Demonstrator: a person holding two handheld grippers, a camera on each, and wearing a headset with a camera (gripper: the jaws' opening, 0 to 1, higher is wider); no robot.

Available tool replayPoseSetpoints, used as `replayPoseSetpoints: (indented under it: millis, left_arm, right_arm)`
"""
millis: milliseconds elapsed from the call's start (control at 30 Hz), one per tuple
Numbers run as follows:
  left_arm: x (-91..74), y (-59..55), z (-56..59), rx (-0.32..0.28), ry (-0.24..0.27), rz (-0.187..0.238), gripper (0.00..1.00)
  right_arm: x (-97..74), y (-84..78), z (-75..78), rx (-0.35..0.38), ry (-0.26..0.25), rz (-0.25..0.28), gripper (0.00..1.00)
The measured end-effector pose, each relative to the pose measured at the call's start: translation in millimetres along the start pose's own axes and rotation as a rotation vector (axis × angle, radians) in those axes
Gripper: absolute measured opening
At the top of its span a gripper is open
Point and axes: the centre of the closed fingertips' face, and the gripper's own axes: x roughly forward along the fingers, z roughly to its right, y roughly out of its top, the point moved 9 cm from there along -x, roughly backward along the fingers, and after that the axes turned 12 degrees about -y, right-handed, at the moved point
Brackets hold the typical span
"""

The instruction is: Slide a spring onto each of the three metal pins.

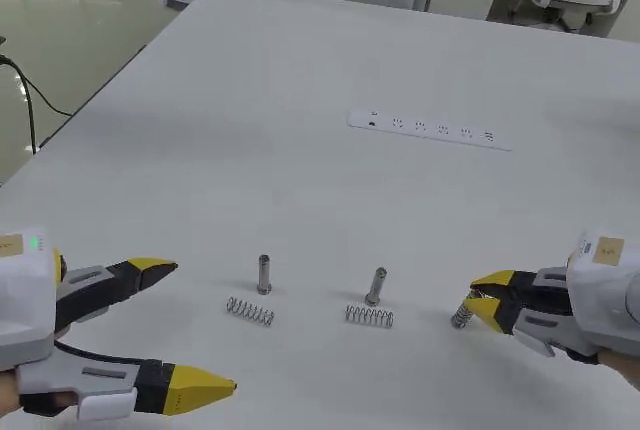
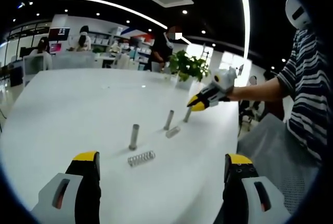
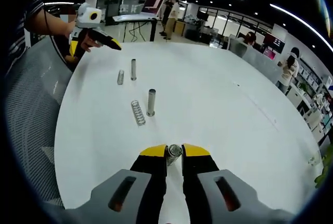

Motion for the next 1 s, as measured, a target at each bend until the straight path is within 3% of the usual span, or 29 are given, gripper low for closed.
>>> replayPoseSetpoints:
  millis: [500,1000]
  left_arm:
    - [0.1,1.6,0.2,-0.004,0.002,0.002,0.96]
    - [-1.8,3.5,1.5,-0.002,-0.001,0.002,0.96]
  right_arm:
    - [-0.7,-3.6,-1.7,0.036,0.007,0.005,0.08]
    - [-8.8,7.0,-2.5,0.011,0.004,0.018,0.12]
